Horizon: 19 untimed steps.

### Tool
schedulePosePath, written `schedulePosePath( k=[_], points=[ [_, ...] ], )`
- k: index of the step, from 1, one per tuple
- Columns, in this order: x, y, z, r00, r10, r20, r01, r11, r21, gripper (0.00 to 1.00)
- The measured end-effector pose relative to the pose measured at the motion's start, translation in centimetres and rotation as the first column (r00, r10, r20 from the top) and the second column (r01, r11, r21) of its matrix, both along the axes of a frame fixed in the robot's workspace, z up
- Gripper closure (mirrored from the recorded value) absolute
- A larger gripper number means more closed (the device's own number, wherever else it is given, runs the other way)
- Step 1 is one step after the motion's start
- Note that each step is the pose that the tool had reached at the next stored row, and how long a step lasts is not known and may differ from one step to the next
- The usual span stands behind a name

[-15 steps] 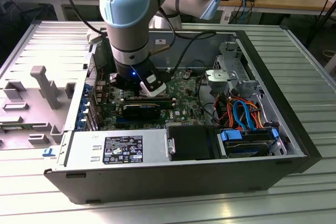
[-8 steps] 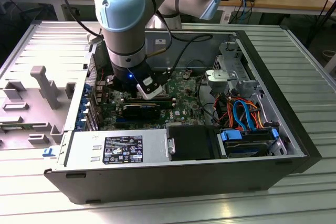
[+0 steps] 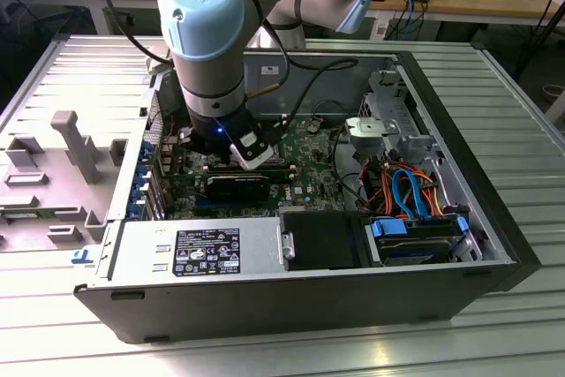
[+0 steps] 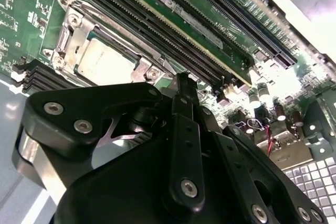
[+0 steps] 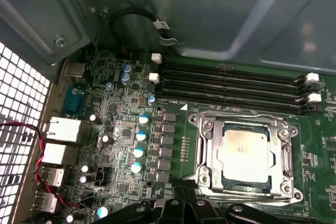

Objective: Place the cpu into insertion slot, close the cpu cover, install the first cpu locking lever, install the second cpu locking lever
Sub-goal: 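Install the second cpu locking lever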

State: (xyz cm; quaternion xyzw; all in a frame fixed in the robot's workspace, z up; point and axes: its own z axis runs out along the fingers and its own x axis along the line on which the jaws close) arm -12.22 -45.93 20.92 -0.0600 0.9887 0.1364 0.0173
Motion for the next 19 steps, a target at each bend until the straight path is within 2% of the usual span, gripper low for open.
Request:
schedulePosePath(
  k=[8, 15, 19],
  points=[
    [0.2, -0.09, -0.78, 1.0, 0.0, -0.0003, 0.0, 1.0, 0.0043, 0.89],
    [0.45, -0.05, -0.83, 1.0, 0.0, 0.0, 0.0, 0.9999, 0.015, 0.89],
    [0.53, 0.17, -0.86, 1.0, 0.001, 0.0003, -0.001, 0.9999, 0.0161, 0.89]
  ],
)
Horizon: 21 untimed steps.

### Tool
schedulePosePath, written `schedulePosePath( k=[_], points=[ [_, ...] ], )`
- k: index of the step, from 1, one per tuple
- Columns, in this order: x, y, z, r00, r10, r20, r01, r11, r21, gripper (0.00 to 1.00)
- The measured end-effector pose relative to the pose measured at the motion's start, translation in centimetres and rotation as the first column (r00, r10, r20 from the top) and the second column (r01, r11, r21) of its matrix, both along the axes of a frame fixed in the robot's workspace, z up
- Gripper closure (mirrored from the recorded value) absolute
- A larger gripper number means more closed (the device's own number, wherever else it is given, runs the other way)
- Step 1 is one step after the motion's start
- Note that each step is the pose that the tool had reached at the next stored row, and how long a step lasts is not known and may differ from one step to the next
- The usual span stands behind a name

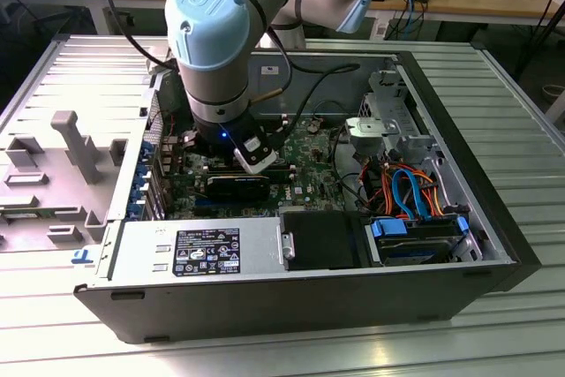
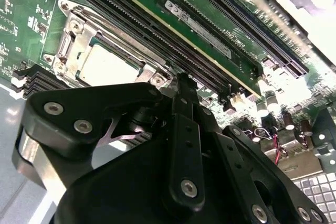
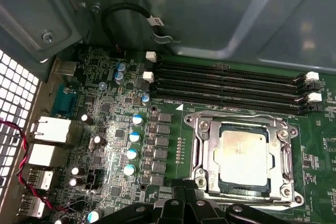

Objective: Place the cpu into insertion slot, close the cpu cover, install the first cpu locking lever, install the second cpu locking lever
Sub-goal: 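Install the second cpu locking lever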

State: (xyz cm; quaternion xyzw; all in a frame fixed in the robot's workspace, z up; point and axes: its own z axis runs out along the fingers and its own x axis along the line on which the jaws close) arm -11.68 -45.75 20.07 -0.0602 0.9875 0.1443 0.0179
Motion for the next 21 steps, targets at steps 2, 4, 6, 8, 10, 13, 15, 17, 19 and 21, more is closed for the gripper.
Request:
schedulePosePath(
  k=[2, 4, 6, 8, 10, 13, 15, 17, 19, 21],
  points=[
    [0.05, 0.22, 0.0, 1.0, 0.0, -0.0003, 0.0, 1.0, -0.0002, 0.89],
    [0.07, 0.29, -0.02, 1.0, 0.0, -0.0004, 0.0, 1.0, -0.0002, 0.89],
    [0.07, 0.3, -0.09, 1.0, 0.0, -0.0004, 0.0, 1.0, 0.0001, 0.89],
    [0.07, 0.3, -0.19, 1.0, 0.0, -0.0005, 0.0, 1.0, 0.0019, 0.89],
    [0.09, 0.31, -0.29, 1.0, 0.0, -0.0005, 0.0, 1.0, 0.0057, 0.89],
    [0.14, 0.23, -0.37, 1.0, 0.0, -0.0008, 0.0, 0.9999, 0.0107, 0.89],
    [0.16, 0.07, -0.43, 1.0, 0.0, -0.0007, 0.0, 0.9999, 0.0124, 0.89],
    [0.15, 0.01, -0.39, 1.0, 0.0, -0.0008, 0.0, 0.9999, 0.0112, 0.89],
    [0.17, 0.0, 0.32, 1.0, 0.0, -0.0007, 0.0, 0.9999, 0.0103, 0.89],
    [0.46, 0.03, 0.47, 1.0, 0.0, -0.0017, 0.0, 0.9999, 0.0101, 0.89]
  ],
)
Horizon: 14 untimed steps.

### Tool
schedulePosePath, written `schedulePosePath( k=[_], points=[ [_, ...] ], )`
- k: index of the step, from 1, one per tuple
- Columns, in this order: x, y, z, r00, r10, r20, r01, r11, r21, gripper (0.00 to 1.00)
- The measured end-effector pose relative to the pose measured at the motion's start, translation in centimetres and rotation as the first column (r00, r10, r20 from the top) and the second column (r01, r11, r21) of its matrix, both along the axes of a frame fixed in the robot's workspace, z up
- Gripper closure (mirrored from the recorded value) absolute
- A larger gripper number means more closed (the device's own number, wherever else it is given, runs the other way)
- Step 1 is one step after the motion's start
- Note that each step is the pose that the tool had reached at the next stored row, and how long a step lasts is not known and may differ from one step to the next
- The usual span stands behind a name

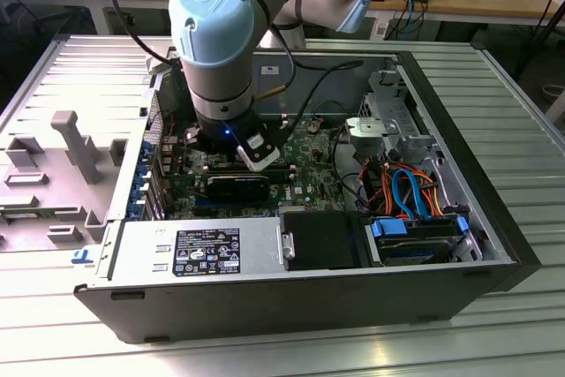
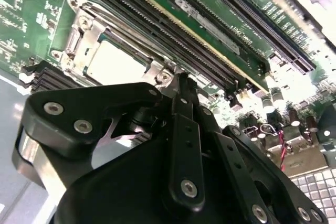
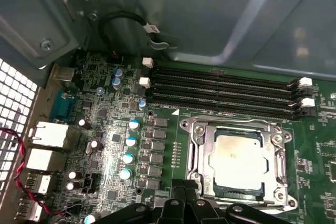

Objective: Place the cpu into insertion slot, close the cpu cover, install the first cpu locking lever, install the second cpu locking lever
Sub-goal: 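Install the second cpu locking lever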

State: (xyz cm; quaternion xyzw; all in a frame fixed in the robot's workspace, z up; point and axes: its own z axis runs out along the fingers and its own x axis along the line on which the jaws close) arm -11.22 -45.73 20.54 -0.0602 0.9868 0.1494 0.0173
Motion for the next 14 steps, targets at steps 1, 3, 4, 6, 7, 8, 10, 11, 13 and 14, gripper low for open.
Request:
schedulePosePath(
  k=[1, 3, 4, 6, 7, 8, 10, 11, 13, 14],
  points=[
    [0.4, 0.07, 0.01, 1.0, 0.0, -0.0038, 0.0, 1.0, -0.0003, 0.89],
    [1.5, 0.29, 0.01, 0.9999, 0.0, -0.0154, 0.0, 1.0, -0.0008, 0.89],
    [1.9, 0.41, -0.01, 0.9998, 0.0, -0.0195, 0.0, 1.0, -0.0014, 0.89],
    [2.6, 1.14, -0.09, 0.9997, -0.001, -0.0262, 0.0, 0.9998, -0.0204, 0.89],
    [2.8, 1.55, -0.12, 0.9996, -0.001, -0.0266, 0.0, 0.9994, -0.0359, 0.89],
    [2.8, 1.88, -0.12, 0.9996, -0.001, -0.0266, 0.0, 0.9986, -0.0531, 0.89],
    [2.9, 2.53, -0.13, 0.9996, -0.002, -0.0267, 0.0, 0.9961, -0.0879, 0.89],
    [2.9, 3.02, -0.12, 0.9996, -0.003, -0.0267, 0.0, 0.9937, -0.1125, 0.89],
    [2.9, 3.72, -0.1, 0.9996, -0.004, -0.0264, 0.0, 0.9871, -0.1599, 0.89],
    [3.0, 3.88, -0.03, 0.9996, -0.005, -0.0261, 0.0, 0.9838, -0.1791, 0.89]
  ],
)
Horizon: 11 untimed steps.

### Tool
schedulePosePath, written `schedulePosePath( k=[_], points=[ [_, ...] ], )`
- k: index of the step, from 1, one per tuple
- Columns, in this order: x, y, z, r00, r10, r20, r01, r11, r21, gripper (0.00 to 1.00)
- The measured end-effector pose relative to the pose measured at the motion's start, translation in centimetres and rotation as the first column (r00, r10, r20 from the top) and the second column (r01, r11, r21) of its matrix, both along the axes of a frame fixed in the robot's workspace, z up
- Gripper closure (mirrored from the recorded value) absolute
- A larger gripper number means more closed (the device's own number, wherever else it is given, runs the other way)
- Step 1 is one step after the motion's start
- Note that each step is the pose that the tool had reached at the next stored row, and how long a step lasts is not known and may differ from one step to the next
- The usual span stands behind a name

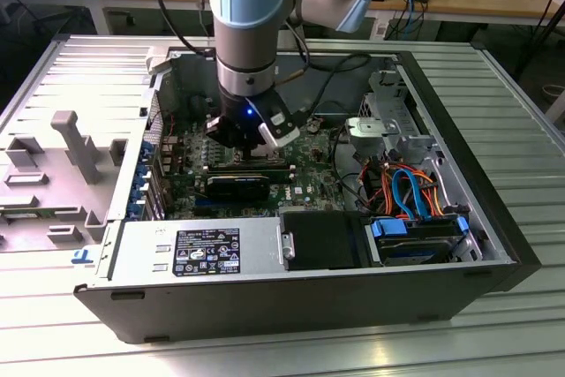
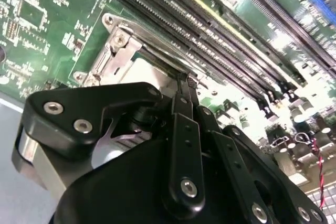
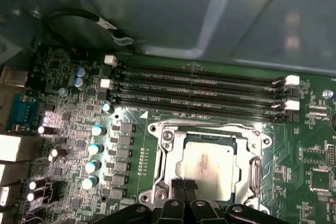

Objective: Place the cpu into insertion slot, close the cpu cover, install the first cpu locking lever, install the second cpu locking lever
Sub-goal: 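Install the second cpu locking lever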

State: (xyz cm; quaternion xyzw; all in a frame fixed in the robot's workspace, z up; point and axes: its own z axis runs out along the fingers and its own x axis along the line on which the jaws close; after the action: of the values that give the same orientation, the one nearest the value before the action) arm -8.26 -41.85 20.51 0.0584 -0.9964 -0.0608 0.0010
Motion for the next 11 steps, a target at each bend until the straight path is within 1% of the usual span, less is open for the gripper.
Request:
schedulePosePath(
  k=[1, 2, 4, 5, 8, 11],
  points=[
    [0.1, 0.24, 0.19, 1.0, 0.0, 0.0001, 0.0, 0.9996, -0.0282, 0.89],
    [0.1, 0.48, 0.32, 1.0, 0.0, -0.0002, 0.0, 0.9993, -0.0366, 0.89],
    [0.3, 0.7, 0.37, 1.0, 0.0, -0.0009, 0.0, 0.9993, -0.0371, 0.89],
    [0.5, 0.77, 0.38, 1.0, 0.0, -0.0048, 0.0, 0.9993, -0.037, 0.89],
    [1.1, 0.91, 0.43, 0.9999, 0.0, -0.0126, 0.0, 0.9993, -0.0365, 0.89],
    [1.3, 0.95, 0.87, 0.9999, 0.0, -0.0145, 0.0, 0.9993, -0.0365, 0.89]
  ],
)
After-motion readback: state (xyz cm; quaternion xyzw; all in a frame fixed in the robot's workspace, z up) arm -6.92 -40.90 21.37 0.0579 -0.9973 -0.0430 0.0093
